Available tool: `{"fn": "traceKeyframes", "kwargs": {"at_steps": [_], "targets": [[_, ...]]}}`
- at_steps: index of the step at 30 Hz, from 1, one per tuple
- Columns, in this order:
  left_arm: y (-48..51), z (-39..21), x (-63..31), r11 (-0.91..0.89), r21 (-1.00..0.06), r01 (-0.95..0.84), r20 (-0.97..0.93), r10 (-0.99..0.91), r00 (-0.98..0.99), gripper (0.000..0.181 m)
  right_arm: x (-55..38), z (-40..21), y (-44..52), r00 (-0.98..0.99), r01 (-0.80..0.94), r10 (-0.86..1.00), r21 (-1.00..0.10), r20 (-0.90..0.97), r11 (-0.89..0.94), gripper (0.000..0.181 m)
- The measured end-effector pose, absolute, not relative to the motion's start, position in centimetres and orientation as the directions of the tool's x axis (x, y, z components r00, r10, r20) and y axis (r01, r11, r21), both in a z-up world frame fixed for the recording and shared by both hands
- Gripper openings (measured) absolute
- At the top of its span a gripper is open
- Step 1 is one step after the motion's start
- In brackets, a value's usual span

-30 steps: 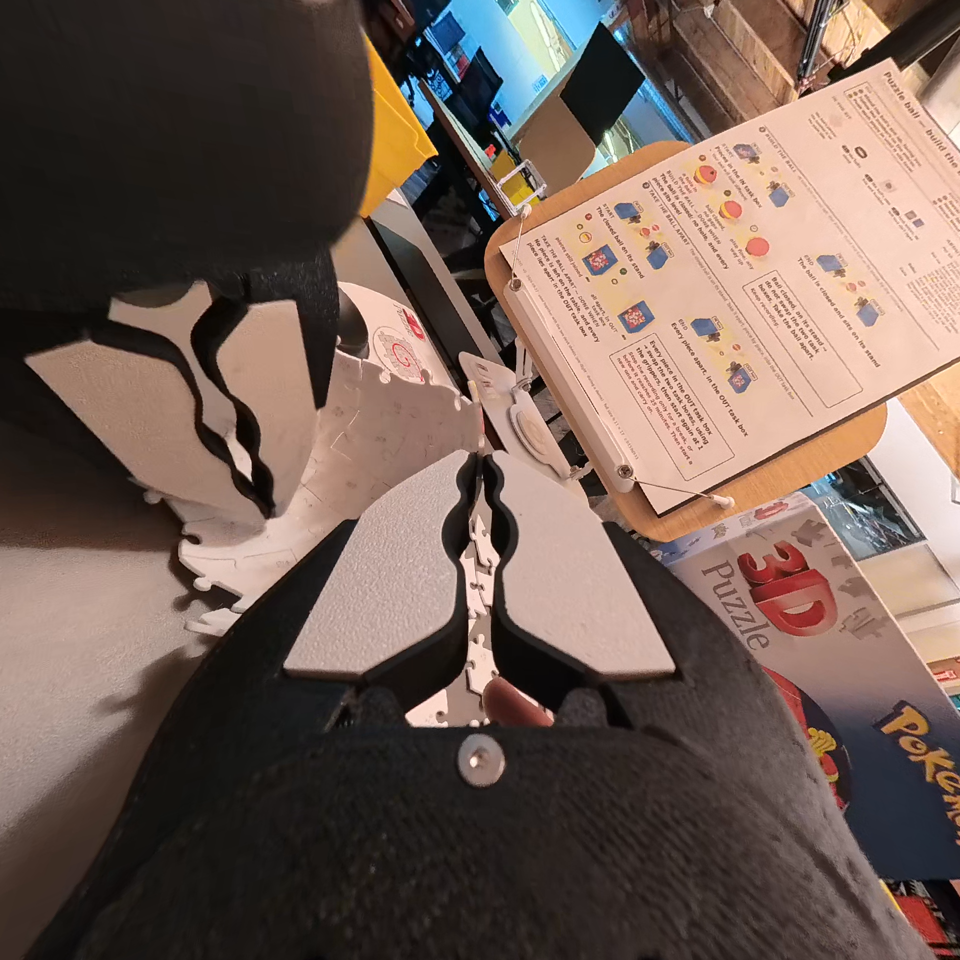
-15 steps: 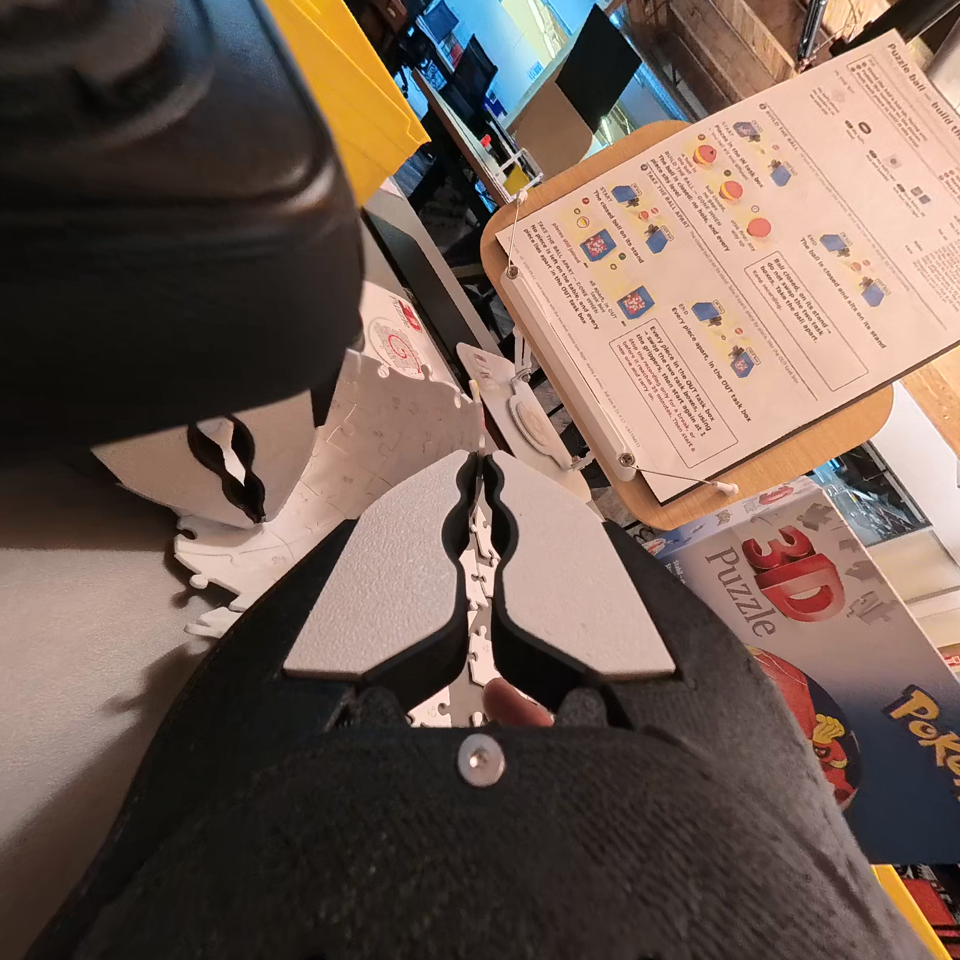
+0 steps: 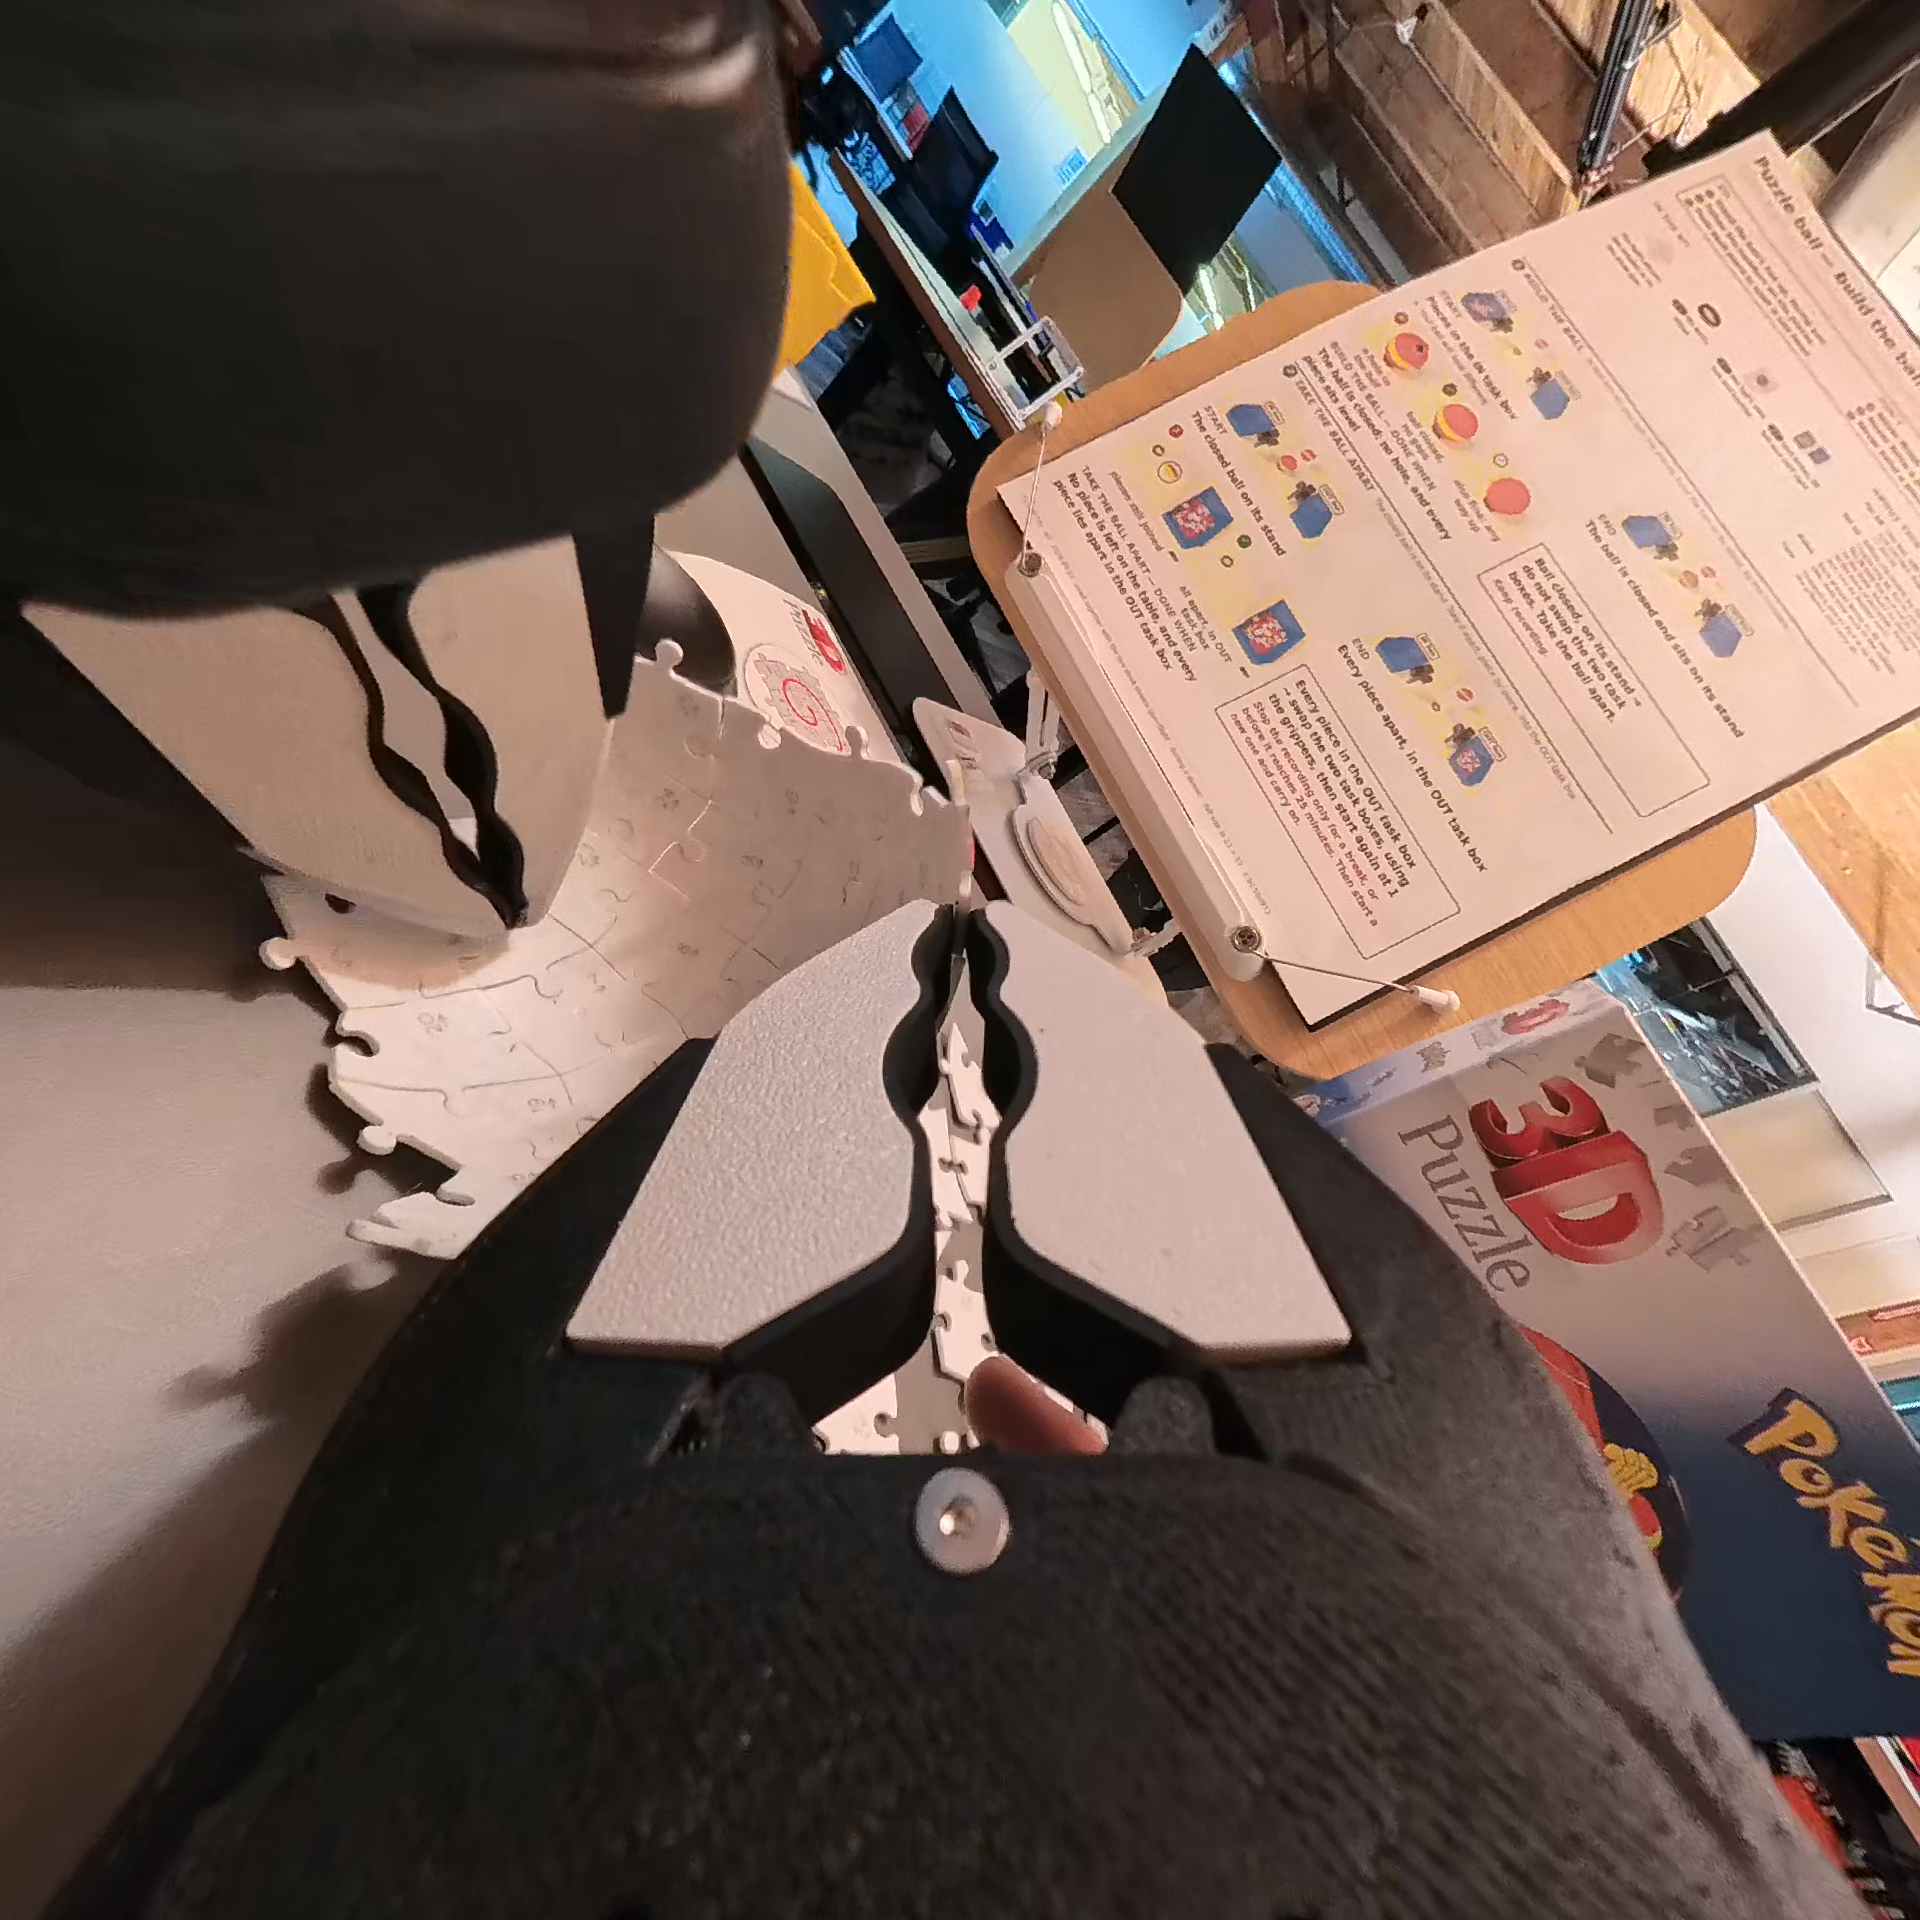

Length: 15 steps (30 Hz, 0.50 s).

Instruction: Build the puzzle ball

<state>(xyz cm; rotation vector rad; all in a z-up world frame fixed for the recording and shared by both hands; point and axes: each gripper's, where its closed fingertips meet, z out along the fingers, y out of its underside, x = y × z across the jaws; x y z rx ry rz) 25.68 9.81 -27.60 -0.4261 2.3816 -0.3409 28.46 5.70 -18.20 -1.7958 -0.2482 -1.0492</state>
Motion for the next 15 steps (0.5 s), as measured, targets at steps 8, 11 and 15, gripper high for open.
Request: {"fn": "traceKeyframes", "kwargs": {"at_steps": [8, 11, 15], "targets": [[10.42, -27.56, 25.09, 0.920, -0.319, -0.228, -0.575, -0.379, -0.725, 0.000, 28.13, -18.09, 5.93, 0.582, 0.607, -0.270, -0.631, 0.767, -0.483, 0.003], [10.12, -27.51, 24.96, 0.916, -0.337, -0.217, -0.558, -0.380, -0.738, 0.000, 28.11, -18.08, 5.99, 0.582, 0.608, -0.270, -0.631, 0.767, -0.481, 0.003], [9.88, -28.02, 24.83, 0.914, -0.342, -0.218, -0.530, -0.379, -0.759, 0.000, 28.07, -18.07, 6.06, 0.580, 0.612, -0.268, -0.629, 0.769, -0.480, 0.003]]}}
